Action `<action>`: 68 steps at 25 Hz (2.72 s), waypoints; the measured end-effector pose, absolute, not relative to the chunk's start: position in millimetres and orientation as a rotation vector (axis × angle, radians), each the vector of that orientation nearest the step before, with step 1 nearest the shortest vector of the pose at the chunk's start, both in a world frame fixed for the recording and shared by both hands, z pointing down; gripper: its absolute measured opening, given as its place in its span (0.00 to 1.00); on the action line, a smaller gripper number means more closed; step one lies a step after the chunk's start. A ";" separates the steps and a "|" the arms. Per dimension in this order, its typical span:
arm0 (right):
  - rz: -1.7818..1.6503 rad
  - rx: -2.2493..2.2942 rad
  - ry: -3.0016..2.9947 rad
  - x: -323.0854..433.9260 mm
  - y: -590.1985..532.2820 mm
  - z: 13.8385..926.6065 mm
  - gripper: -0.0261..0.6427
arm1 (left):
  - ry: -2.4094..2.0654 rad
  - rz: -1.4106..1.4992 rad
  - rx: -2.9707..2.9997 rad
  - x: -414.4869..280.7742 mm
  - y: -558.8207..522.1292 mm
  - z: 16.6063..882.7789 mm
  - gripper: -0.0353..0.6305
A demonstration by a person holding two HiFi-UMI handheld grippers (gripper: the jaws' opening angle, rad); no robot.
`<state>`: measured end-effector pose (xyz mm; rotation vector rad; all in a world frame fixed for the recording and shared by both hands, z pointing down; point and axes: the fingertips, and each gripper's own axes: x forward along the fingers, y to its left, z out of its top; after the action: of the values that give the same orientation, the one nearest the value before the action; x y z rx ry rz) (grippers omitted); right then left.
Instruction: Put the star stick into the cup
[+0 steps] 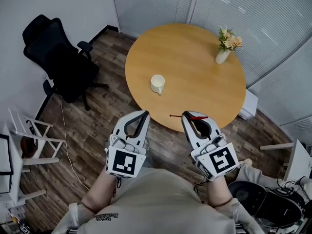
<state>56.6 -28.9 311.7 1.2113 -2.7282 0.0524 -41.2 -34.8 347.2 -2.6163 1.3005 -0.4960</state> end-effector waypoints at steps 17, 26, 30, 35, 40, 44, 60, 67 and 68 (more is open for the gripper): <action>0.051 1.338 -2.627 6.2 -164.9 315.8 0.09 | 1.158 -0.467 -2.694 -89.7 -180.0 354.3 0.09; 0.046 1.322 -2.642 -0.9 -190.3 313.4 0.09 | 1.174 -0.421 -2.718 -88.6 -206.2 351.2 0.09; 0.065 1.293 -2.640 4.4 -204.7 323.1 0.09 | 1.222 -0.445 -2.701 -89.4 -218.1 354.2 0.09; 0.092 1.251 -2.661 11.4 -216.4 330.2 0.09 | 1.264 -0.455 -2.673 -84.4 -223.7 352.0 0.09; 0.093 1.204 -2.671 14.7 -232.3 338.5 0.09 | 1.331 -0.462 -2.651 -79.7 -235.7 354.8 0.09; 0.105 1.168 -2.678 14.6 -248.4 349.6 0.09 | 1.403 -0.466 -2.630 -79.1 -251.5 362.2 0.09; 0.309 1.125 -2.607 0.5 -304.3 457.1 0.09 | 1.449 -0.522 -2.706 -72.8 -290.3 426.1 0.09; 0.420 1.129 -2.518 -0.2 -318.9 520.1 0.09 | 1.480 -0.623 -2.782 -70.9 -298.1 484.8 0.09; 0.432 1.132 -2.507 1.2 -319.1 527.9 0.09 | 1.487 -0.639 -2.797 -69.8 -296.3 494.2 0.09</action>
<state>1.2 -319.1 527.9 1.1320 -2.5069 0.4323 -69.8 -296.3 494.2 -2.7969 1.4865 -0.6387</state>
